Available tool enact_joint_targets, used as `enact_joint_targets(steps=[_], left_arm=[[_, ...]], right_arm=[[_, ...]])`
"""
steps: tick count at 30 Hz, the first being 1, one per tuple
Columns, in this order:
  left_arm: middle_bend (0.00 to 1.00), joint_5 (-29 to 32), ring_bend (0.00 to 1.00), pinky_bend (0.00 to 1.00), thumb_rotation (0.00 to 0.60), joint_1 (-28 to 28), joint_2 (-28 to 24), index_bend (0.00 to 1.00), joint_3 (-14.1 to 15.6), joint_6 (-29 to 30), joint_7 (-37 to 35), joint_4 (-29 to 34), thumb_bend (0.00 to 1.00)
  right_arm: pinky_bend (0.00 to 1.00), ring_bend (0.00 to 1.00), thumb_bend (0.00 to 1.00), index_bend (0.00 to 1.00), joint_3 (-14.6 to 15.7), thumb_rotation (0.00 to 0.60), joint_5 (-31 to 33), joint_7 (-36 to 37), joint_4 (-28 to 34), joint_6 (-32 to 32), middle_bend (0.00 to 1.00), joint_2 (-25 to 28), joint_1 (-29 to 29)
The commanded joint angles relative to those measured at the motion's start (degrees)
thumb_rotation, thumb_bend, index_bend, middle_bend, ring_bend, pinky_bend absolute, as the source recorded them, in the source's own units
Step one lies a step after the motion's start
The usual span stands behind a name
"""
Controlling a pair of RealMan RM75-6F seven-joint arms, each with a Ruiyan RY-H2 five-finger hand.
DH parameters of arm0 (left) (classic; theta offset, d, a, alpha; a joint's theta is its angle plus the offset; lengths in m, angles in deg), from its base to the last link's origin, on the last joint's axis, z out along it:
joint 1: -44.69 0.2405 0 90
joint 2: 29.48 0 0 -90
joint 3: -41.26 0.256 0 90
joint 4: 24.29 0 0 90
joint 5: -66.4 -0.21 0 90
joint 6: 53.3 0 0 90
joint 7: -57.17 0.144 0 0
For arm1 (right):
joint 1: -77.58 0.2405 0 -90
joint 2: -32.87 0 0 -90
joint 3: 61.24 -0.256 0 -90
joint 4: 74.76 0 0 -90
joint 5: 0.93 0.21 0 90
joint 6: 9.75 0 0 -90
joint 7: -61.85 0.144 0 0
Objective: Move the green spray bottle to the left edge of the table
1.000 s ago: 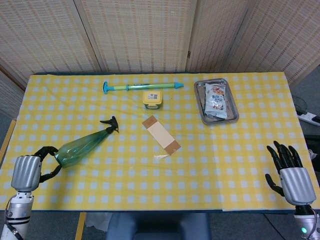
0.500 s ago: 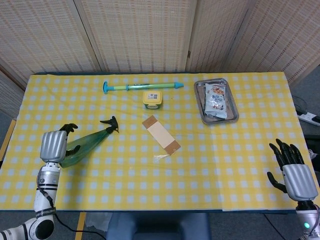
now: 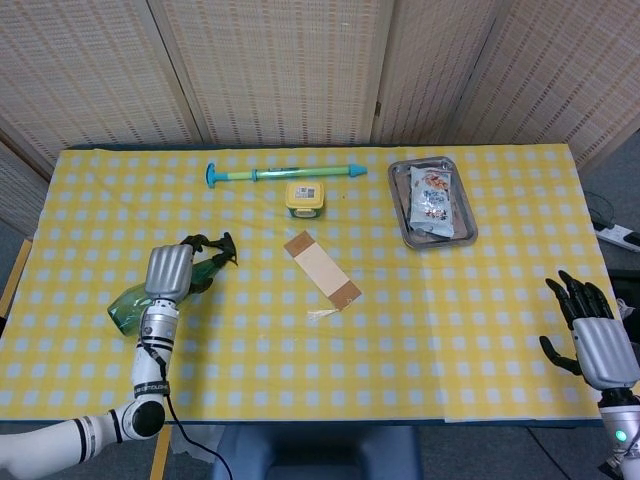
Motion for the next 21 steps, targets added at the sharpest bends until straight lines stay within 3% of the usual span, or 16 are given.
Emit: enact_joint_targets(steps=[1, 8, 21], left_arm=[[0.44, 2.4, 1.0, 1.0, 0.6, -1.8, 1.6, 0.37, -1.0, -0.8, 0.6, -1.9, 0.22], [0.42, 7.0, 1.0, 1.0, 0.6, -5.1, 4.5, 0.36, -1.7, -4.3, -0.2, -7.9, 0.22], [0.42, 9.6, 1.0, 1.0, 0.6, -7.0, 7.6, 0.35, -0.6, -7.6, -4.0, -17.1, 0.22]], right_arm=[[0.0, 0.0, 0.39, 0.0, -0.3, 0.6, 0.6, 1.2, -0.4, 0.7, 0.0, 0.4, 0.4], [0.0, 0.0, 0.39, 0.0, -0.6, 0.6, 1.1, 3.5, -1.0, 1.1, 0.0, 1.0, 0.6], [0.0, 0.0, 0.39, 0.0, -0.7, 0.6, 1.5, 4.0, -1.3, 1.2, 0.0, 1.1, 0.6]])
